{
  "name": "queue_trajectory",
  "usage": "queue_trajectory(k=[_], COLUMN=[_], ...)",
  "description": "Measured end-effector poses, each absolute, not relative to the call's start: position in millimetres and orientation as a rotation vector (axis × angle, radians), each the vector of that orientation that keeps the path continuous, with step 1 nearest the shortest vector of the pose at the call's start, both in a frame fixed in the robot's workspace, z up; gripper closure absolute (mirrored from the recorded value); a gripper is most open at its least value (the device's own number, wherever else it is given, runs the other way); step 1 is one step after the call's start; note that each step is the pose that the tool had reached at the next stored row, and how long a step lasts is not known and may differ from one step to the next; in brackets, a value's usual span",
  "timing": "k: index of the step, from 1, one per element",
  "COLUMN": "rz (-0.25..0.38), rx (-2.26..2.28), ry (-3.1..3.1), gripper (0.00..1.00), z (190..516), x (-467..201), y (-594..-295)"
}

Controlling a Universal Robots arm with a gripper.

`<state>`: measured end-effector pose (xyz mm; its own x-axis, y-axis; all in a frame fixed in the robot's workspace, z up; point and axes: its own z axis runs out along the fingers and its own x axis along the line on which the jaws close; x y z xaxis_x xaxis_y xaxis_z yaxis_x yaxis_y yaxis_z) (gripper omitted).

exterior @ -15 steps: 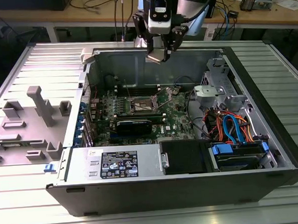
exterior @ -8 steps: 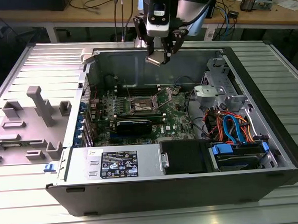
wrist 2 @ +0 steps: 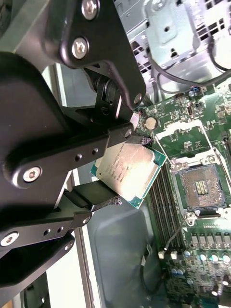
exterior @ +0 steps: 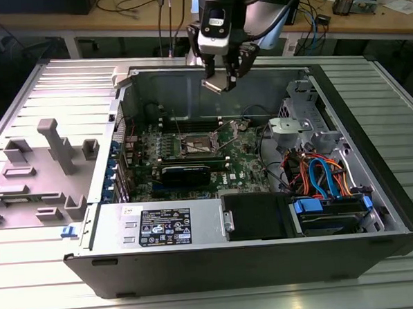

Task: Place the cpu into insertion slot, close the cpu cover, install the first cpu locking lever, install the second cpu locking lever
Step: 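Place the cpu into insertion slot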

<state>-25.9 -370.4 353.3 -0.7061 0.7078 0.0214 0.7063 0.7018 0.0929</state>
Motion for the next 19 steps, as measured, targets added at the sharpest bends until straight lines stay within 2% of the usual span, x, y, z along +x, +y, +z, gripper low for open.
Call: queue_trajectory(k=[19], rz=[0.142], rx=[1.534], ry=[2.707], gripper=[0.45], z=[331.3], x=[-25.9], y=[-374.7])
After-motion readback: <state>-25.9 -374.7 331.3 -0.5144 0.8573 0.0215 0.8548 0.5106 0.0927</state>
